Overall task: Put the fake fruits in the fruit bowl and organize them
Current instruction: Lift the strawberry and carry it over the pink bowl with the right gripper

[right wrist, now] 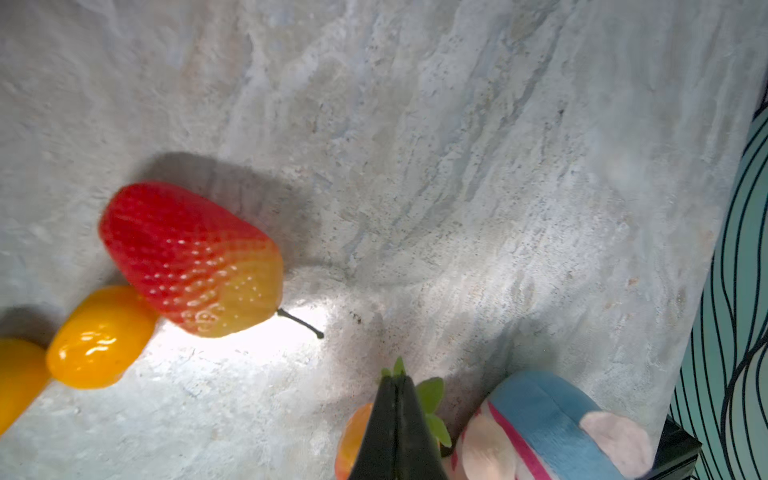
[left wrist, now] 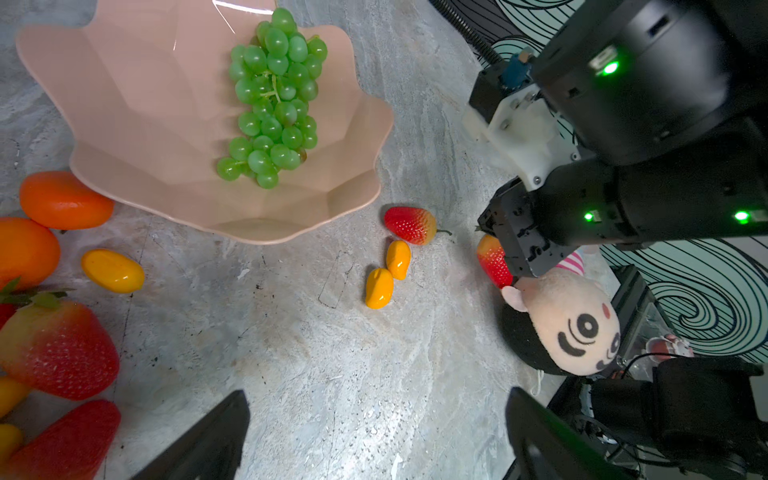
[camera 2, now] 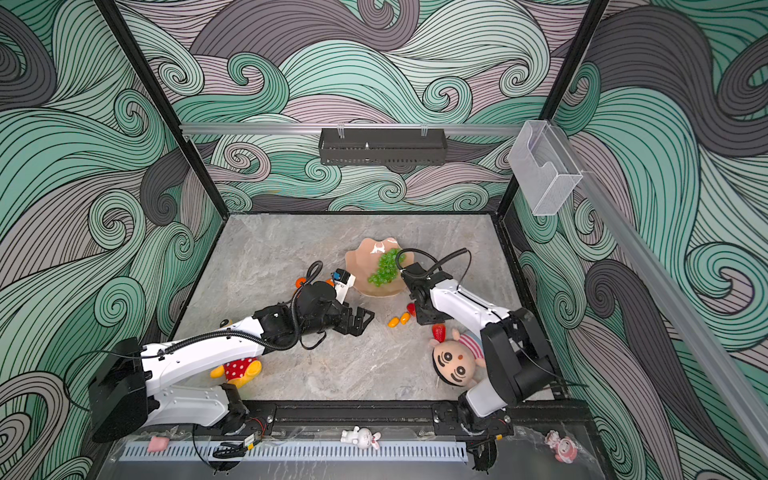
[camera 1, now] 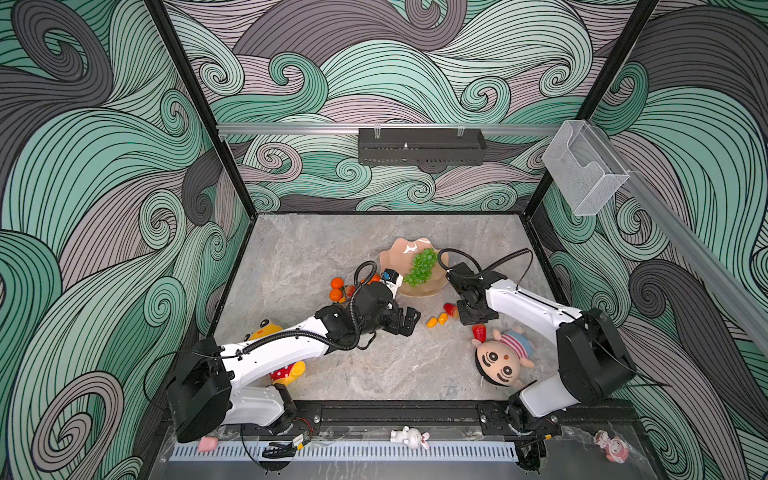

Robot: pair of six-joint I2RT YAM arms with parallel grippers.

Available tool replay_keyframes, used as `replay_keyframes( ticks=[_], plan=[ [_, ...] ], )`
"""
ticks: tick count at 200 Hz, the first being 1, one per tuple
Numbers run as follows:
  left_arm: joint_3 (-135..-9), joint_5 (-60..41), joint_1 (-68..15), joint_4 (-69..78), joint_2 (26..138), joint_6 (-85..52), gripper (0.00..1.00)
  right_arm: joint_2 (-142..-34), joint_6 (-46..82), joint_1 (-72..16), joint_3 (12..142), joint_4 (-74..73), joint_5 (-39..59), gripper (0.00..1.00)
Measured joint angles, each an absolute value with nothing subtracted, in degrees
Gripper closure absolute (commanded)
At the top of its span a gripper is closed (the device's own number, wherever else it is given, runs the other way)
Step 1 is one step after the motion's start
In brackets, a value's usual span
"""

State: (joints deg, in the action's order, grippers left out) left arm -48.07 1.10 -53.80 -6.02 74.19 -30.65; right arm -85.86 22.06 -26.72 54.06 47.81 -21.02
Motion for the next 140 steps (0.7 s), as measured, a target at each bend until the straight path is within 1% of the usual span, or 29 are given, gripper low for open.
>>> replay_keyframes(
  ticks=[49, 86, 113, 140],
  plan=[
    [-48.6, 1.6, -53.3, -6.3, 73.5, -30.7, 0.01, -74.2, 22.9, -26.1, 53.6, 47.7, -20.9, 1.00],
    [-48.6, 1.8, -50.4, -5.5, 71.4, -30.5, 0.02, -67.4, 22.5, -26.1, 53.7, 42.9, -17.9, 1.00],
    [-48.9, 0.9, -47.4, -5.7, 70.6, -30.0, 0.01, -68.6, 22.5, -26.1, 55.2, 38.9, -14.6, 1.00],
    [-51.5, -3.7, -42.3, -7.6, 70.7, -29.1, 0.01, -74.8, 22.0, -26.1, 59.9, 35.1, -11.6, 1.00]
  ],
)
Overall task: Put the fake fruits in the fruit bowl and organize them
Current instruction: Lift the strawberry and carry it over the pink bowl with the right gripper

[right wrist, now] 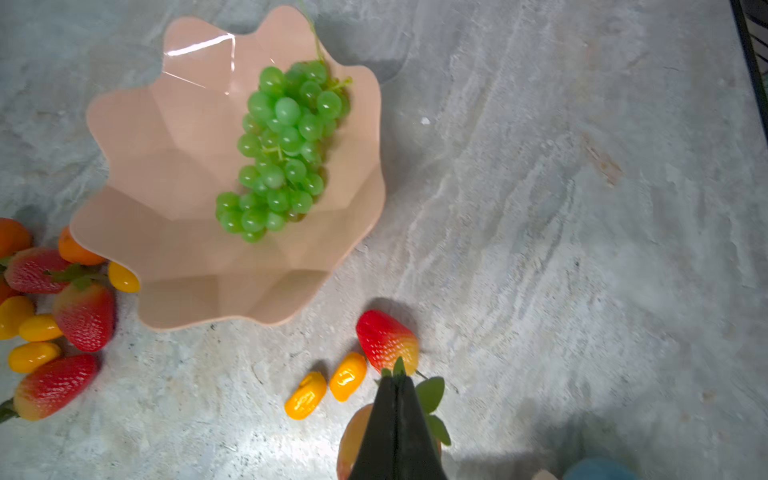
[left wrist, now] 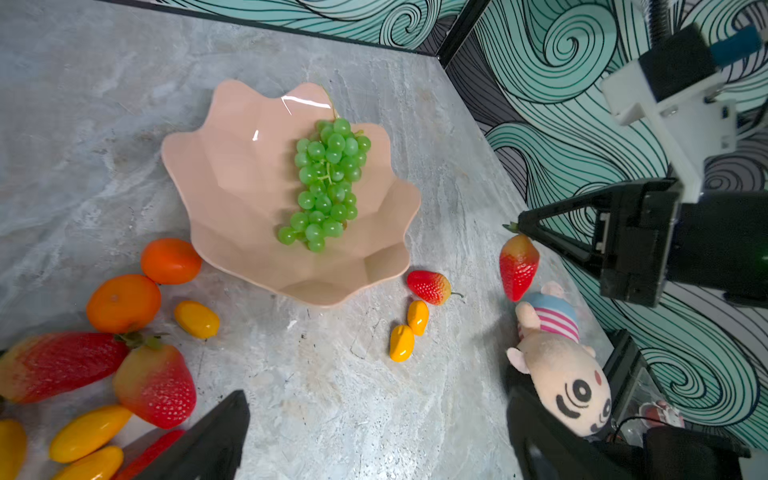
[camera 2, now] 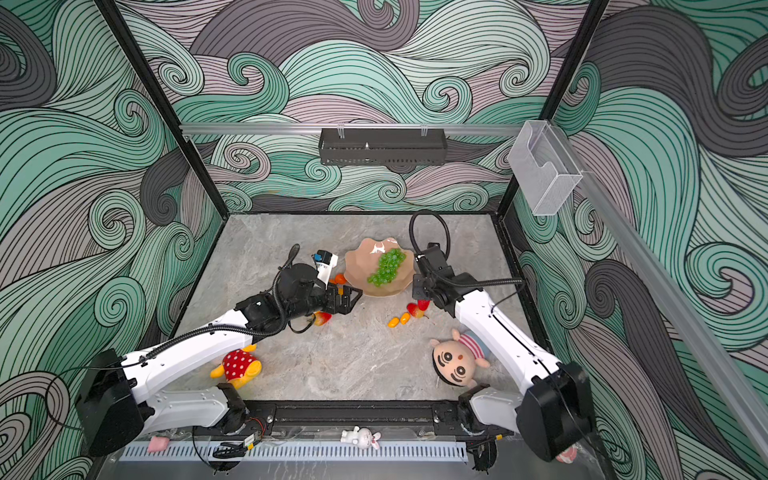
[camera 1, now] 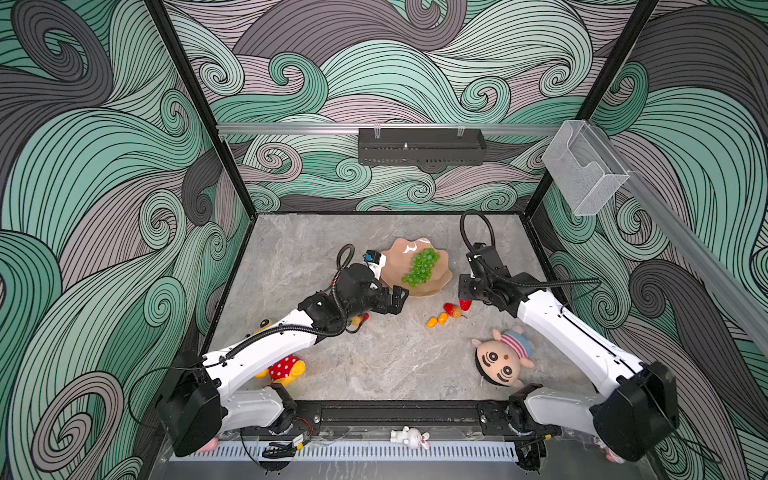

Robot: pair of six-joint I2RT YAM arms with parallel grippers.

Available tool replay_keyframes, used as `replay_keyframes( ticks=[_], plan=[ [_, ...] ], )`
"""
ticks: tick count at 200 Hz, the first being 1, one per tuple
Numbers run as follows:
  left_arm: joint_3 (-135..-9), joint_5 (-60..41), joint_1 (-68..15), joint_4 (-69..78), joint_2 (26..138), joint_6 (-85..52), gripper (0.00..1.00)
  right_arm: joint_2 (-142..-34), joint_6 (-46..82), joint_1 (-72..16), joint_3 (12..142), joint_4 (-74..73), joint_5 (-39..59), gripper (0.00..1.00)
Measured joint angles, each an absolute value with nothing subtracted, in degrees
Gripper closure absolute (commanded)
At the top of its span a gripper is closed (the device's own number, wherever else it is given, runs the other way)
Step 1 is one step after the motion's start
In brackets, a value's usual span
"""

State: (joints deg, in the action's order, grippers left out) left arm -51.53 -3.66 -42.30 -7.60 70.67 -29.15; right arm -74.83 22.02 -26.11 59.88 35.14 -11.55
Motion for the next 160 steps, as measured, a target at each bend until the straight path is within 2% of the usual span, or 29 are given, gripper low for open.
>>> replay_keyframes(
  ticks=[71, 121, 160],
  plan=[
    [-57.6, -19.2, -26.3, -10.7, 71.4, -24.3, 0.01, -96.8, 20.7, -26.1, 76.2, 29.3, -9.7, 1.00],
    [-57.6, -29.4, -21.7, -10.9, 75.5, -23.1, 0.01, -108.8, 19.0, -25.6, 83.3, 29.6, -11.3, 1.00],
    [-57.7, -31.7, -17.5, -12.6, 76.1, -22.7, 0.01, -113.8, 18.0, -25.4, 86.8, 30.0, -12.9, 1.00]
  ],
)
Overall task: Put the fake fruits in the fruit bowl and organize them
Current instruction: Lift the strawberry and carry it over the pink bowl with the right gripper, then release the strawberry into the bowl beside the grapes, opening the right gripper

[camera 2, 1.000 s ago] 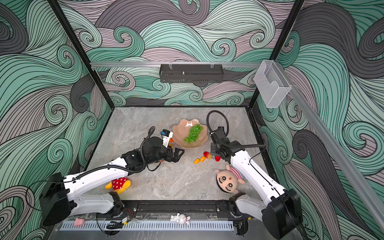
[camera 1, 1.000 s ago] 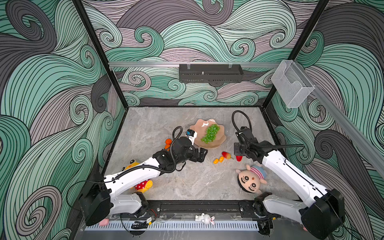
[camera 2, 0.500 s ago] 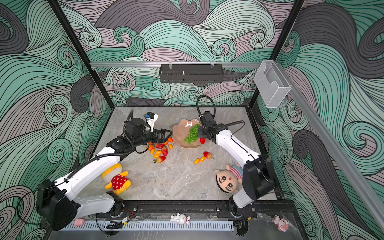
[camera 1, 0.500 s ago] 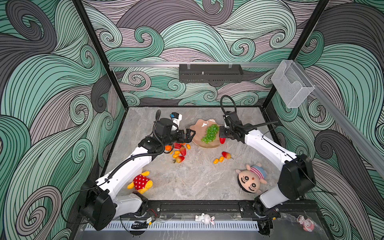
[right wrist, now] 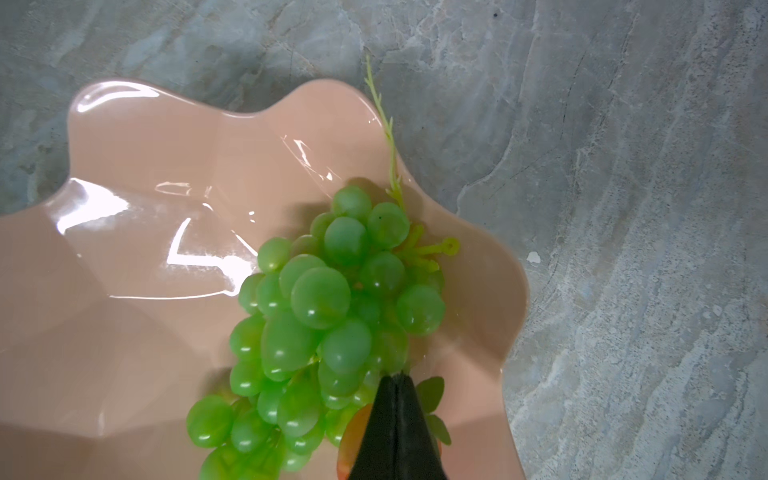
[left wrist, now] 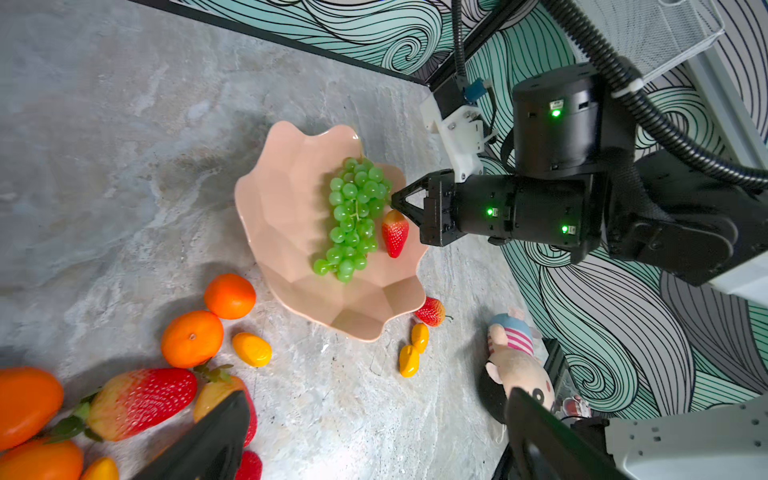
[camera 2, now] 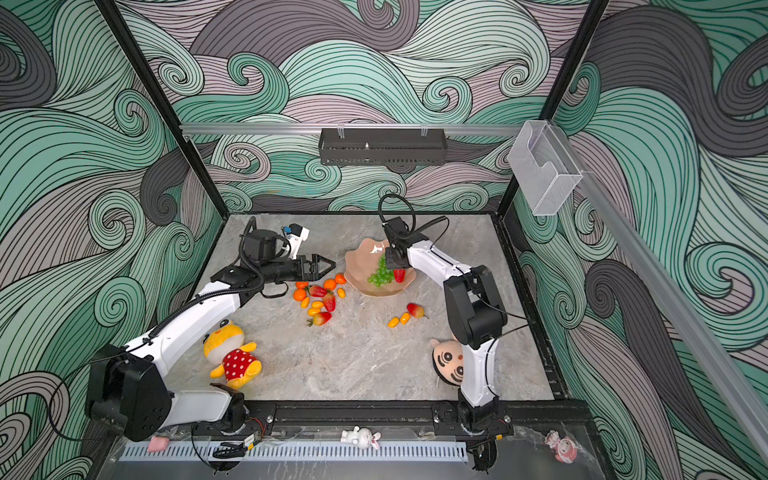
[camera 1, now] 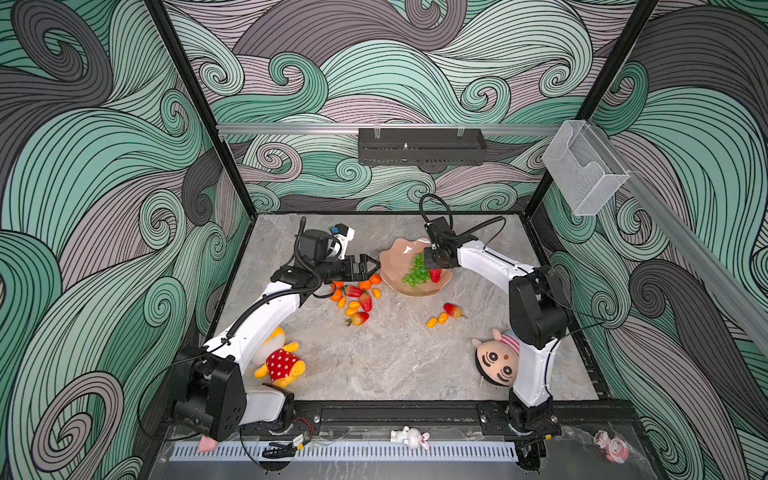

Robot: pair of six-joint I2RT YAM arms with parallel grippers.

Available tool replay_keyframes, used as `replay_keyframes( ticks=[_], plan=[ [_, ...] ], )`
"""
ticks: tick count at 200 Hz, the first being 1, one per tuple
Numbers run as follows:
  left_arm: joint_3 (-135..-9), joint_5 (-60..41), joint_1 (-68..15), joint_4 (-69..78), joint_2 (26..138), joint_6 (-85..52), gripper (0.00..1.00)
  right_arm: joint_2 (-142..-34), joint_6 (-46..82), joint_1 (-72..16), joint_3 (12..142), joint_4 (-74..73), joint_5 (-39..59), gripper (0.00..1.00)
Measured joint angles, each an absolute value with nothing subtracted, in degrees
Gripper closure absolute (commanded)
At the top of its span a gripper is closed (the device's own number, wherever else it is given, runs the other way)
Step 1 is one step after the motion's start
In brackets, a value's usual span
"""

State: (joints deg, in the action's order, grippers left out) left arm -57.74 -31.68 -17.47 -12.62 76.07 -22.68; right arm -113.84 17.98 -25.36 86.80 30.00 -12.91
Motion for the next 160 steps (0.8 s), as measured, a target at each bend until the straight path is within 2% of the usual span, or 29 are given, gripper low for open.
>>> replay_keyframes(
  ticks=[38, 88, 129, 160],
  plan=[
    [-57.9, -30.5, -14.6, -14.3, 75.4, -22.1, 0.01, -115.5, 17.6, -25.1, 87.8, 30.6, -13.9, 0.93],
    [-57.9, -25.9, -14.3, -16.8, 70.5, -20.0, 0.02, -115.5, 17.5, -24.8, 88.5, 30.7, -14.6, 0.72],
    [-54.7, -21.3, -14.0, -17.0, 60.2, -19.6, 0.01, -114.9, 17.3, -24.8, 88.4, 30.6, -14.5, 0.68],
    [-53.9, -21.0, -14.0, -17.9, 56.6, -19.8, 0.01, -111.1, 16.9, -24.8, 87.0, 30.0, -13.6, 0.65]
  ],
)
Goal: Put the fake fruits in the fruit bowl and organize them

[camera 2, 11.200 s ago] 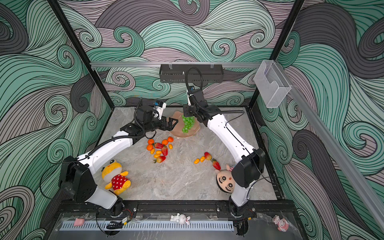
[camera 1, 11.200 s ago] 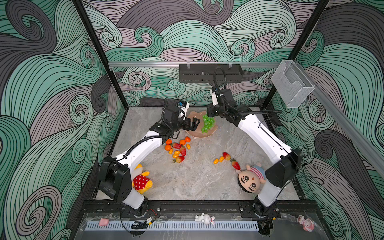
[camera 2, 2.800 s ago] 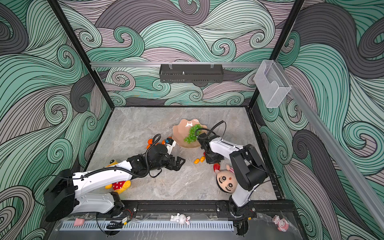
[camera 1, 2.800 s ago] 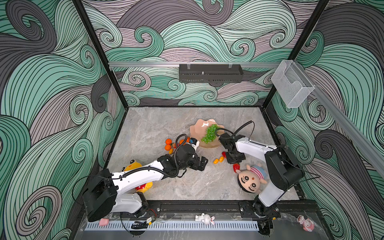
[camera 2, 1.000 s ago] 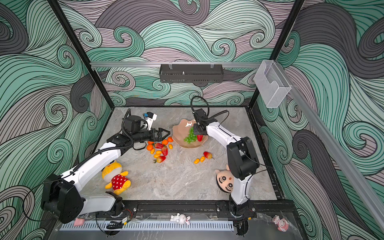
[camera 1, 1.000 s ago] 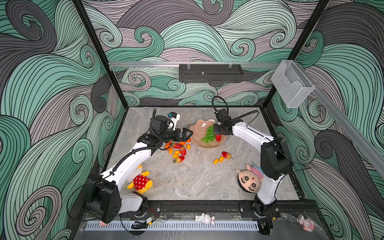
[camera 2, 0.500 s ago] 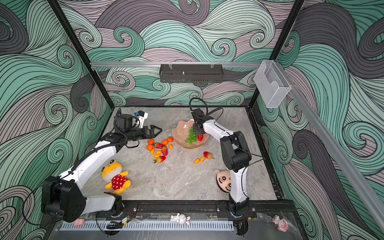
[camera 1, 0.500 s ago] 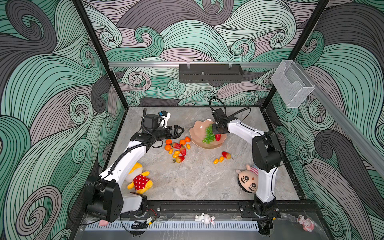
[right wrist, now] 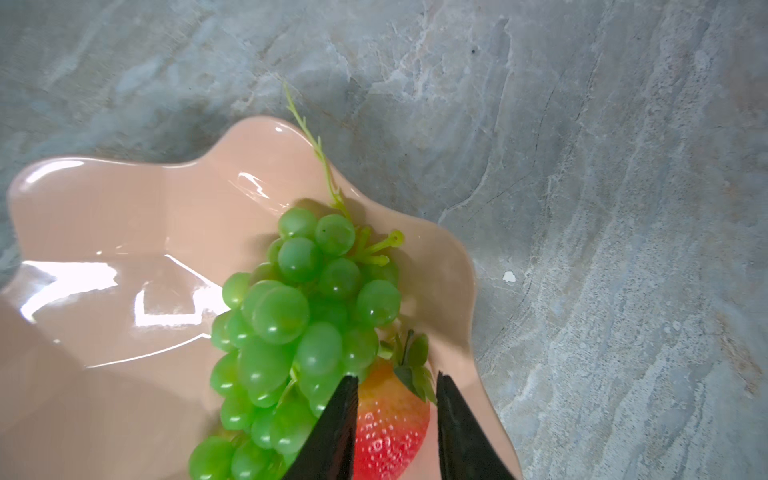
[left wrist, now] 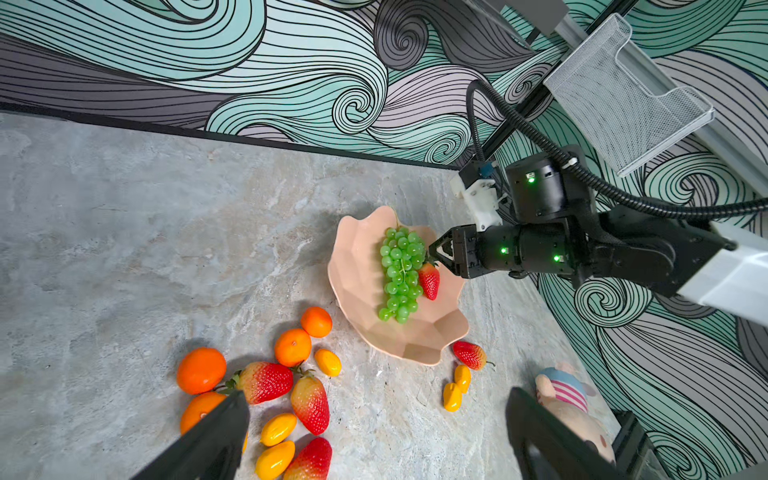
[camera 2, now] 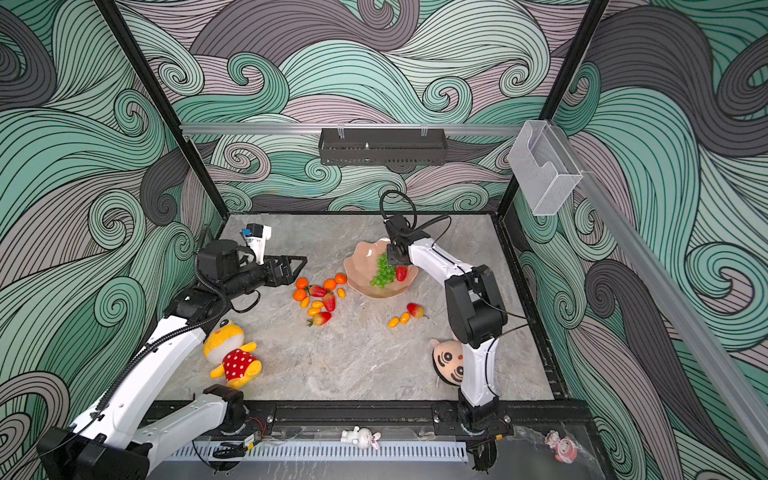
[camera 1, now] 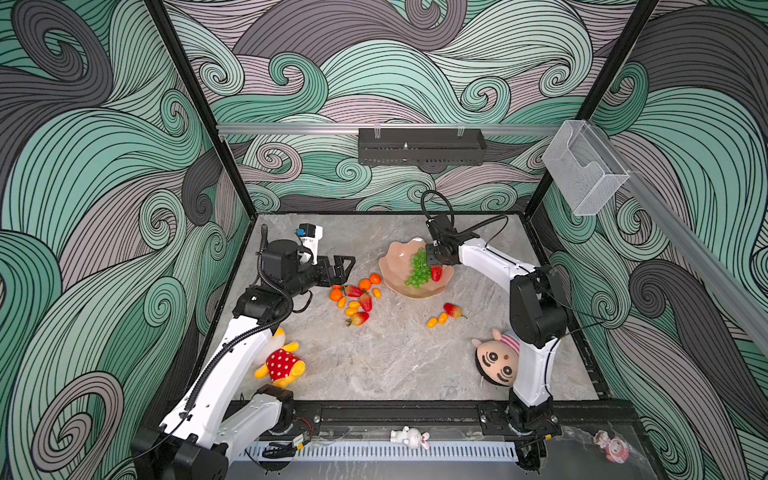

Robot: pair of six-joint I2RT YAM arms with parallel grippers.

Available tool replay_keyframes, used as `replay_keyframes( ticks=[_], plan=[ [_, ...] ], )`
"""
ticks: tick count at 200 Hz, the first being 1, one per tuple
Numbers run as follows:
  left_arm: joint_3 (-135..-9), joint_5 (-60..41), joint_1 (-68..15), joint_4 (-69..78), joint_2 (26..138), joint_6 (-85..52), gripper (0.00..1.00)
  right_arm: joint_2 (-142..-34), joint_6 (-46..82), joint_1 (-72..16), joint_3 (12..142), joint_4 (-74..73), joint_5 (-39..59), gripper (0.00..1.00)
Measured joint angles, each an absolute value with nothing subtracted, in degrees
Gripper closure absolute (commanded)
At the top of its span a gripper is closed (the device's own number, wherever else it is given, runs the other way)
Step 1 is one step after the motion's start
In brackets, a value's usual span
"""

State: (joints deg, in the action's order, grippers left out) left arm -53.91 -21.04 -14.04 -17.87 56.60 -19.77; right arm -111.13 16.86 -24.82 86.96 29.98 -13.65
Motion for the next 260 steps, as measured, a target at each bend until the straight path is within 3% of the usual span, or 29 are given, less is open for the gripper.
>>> replay_keyframes(
  ticks=[39, 71, 107, 165, 179, 214, 260],
  plan=[
    [-51.1, -20.5, -15.5, -19.6, 54.8, -22.3, 0.01, -100.3, 16.3, -24.8, 80.7, 28.0, -12.0, 0.59],
    [-49.3, -17.9, -21.2, -20.3, 53.9, -23.2, 0.01, -93.5, 16.0, -24.8, 75.2, 28.0, -11.6, 0.52],
    [-48.9, -14.5, -28.0, -20.1, 54.1, -23.8, 0.01, -88.7, 16.7, -24.8, 69.0, 30.0, -12.1, 0.52],
    [-48.9, -11.6, -37.2, -17.9, 62.0, -24.8, 0.01, -73.5, 21.5, -24.7, 53.0, 30.7, -13.4, 0.49],
    [-48.9, -10.9, -39.7, -17.6, 64.4, -24.9, 0.01, -70.3, 22.3, -24.5, 49.7, 30.4, -12.6, 0.44],
    [-49.5, -9.1, -45.0, -16.2, 69.0, -25.0, 0.01, -67.4, 24.4, -23.4, 44.1, 29.7, -10.5, 0.38],
    [-52.3, -6.9, -50.3, -14.0, 74.6, -25.0, 0.01, -67.7, 26.1, -19.6, 42.5, 28.7, -5.5, 0.38]
  ],
)
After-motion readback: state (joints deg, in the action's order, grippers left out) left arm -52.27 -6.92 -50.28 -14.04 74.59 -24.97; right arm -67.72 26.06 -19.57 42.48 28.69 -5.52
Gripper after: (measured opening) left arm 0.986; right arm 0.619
